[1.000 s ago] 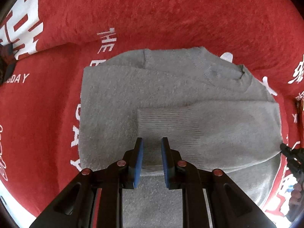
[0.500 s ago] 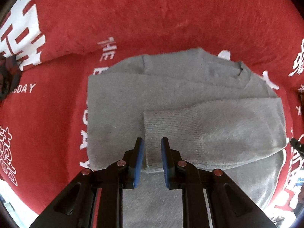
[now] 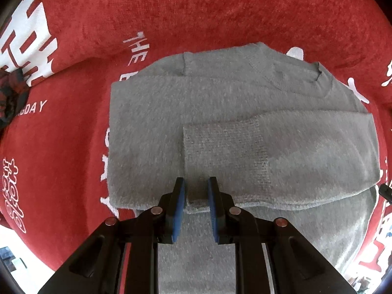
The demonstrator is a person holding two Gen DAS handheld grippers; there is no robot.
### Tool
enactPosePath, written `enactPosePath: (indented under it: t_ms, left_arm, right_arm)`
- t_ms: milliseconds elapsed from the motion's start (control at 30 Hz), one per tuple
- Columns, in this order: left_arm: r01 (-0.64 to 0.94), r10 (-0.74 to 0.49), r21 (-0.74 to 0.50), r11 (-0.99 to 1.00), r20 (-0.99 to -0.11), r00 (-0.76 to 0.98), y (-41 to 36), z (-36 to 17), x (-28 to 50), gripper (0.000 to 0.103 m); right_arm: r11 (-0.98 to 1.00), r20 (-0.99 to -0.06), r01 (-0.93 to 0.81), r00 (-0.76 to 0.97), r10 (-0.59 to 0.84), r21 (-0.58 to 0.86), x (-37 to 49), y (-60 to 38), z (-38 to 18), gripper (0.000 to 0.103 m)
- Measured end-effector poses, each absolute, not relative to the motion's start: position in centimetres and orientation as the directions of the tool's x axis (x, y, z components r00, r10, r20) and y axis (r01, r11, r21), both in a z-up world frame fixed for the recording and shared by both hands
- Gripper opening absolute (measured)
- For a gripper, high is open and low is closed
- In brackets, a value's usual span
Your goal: Fold small clothes
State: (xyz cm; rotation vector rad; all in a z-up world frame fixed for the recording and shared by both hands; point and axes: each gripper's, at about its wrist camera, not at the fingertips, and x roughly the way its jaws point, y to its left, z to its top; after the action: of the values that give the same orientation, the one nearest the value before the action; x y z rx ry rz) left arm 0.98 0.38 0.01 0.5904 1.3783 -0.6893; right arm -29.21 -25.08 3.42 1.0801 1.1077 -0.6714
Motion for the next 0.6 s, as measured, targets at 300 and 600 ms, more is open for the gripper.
enactPosePath:
  t_ms: [300, 600]
  left_arm:
    - [0.760, -0.068, -0.001, 0.650, -0.996, 0.058, -0.1, 0.8, -0.9, 0.020]
    - [0.748, -0.069, 0.060, 0.661, -0.988, 0.139, -0.3, 2.7, -2.9, 0.103]
  right_arm:
    - [0.367, -0.919, 0.844, 0.378, 0.109, 0.391, -29.2, -23.9, 4.7, 0.037]
    - [0.409, -0.905, 0.809, 0.401, 0.139, 0.421, -28.3, -23.4, 5.5, 0.041]
